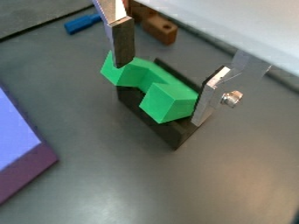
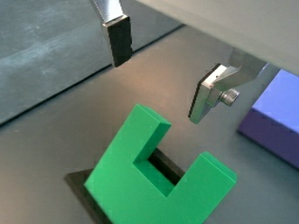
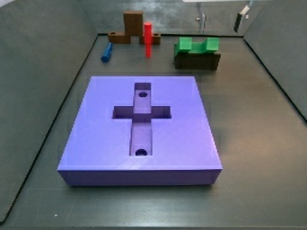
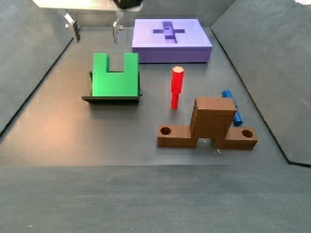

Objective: Pick up the green object. Move up. Place the green object on the fixture. Regrasp the green object. Move to above the board. Insert the green object.
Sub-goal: Regrasp the green object.

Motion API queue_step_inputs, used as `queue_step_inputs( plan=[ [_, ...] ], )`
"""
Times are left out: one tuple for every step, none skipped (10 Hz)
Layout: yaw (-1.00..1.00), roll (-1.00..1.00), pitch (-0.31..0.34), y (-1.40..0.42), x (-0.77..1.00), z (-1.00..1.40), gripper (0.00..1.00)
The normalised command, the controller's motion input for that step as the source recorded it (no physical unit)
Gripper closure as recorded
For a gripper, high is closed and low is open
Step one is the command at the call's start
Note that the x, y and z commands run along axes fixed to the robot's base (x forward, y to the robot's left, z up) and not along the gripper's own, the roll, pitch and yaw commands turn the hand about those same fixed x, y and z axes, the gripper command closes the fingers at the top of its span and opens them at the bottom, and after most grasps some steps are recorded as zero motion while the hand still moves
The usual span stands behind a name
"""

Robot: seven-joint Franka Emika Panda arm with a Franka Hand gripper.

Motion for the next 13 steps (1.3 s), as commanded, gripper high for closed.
queue_step_inputs(
  plan=[
    [0.05, 1.00, 0.157, -0.16, 0.22, 0.07, 0.00],
    [0.05, 1.00, 0.149, -0.15, 0.23, 0.07, 0.00],
    [0.04, 1.00, 0.137, -0.15, 0.25, 0.07, 0.00],
    [0.03, 1.00, 0.123, -0.14, 0.29, 0.06, 0.00],
    [0.03, 1.00, 0.103, -0.13, 0.32, 0.05, 0.00],
    [0.02, 1.00, 0.071, -0.11, 0.35, 0.05, 0.00],
    [0.02, 1.00, 0.054, -0.12, 0.37, 0.04, 0.00],
    [0.07, 1.00, 0.049, -0.11, 0.33, 0.01, 0.00],
    [0.12, 1.00, 0.054, -0.06, 0.25, 0.02, 0.00],
    [0.12, 1.00, 0.060, -0.03, 0.23, 0.00, 0.00],
    [0.18, 1.00, 0.043, 0.00, 0.20, -0.07, 0.00],
    [0.25, 1.00, 0.000, 0.04, 0.09, -0.24, 0.00],
    [0.29, 0.98, 0.000, 0.12, 0.00, -0.29, 0.00]
  ],
)
